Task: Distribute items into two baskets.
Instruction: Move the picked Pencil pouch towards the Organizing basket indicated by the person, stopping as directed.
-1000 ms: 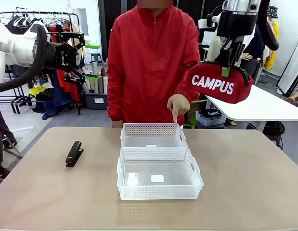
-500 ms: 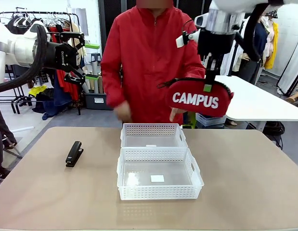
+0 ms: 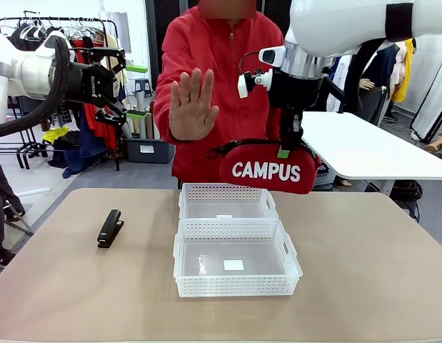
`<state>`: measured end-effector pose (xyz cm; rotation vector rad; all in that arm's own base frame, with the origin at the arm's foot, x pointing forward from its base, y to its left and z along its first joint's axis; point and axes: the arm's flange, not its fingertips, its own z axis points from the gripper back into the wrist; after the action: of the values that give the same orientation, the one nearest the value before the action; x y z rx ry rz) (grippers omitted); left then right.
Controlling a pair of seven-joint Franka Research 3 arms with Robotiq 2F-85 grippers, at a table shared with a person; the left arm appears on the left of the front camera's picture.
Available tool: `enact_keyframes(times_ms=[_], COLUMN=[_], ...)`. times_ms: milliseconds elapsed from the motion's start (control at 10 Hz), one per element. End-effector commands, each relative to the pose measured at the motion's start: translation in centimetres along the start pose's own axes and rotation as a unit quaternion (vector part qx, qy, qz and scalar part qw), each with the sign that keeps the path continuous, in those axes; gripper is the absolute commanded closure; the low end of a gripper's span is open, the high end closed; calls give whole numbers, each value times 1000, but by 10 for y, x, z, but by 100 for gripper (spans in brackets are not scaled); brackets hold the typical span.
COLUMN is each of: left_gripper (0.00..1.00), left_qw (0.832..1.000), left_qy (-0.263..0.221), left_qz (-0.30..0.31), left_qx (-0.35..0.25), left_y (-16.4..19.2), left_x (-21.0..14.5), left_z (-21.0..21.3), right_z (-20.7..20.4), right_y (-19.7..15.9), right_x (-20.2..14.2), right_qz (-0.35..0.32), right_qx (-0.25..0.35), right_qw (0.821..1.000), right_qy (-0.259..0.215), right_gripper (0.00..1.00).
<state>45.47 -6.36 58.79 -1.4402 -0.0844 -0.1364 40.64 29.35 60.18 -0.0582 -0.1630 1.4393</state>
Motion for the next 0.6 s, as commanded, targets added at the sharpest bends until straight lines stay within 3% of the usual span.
enact_keyframes(times_ms=[0, 500], left_gripper=[0, 0], left_qw=[1000, 1000], left_qy=[-1, -1], left_qz=[1, 1], left_qx=[-1, -1], left_y=[-1, -1], left_x=[0, 0], left_z=[1, 1], right_z=[-5, -6], right_y=[6, 3], right_x=[-7, 0], right_qz=[23, 7], right_qx=[23, 15], right_qw=[999, 1000], right_qy=[-14, -3], right_gripper=[100, 100])
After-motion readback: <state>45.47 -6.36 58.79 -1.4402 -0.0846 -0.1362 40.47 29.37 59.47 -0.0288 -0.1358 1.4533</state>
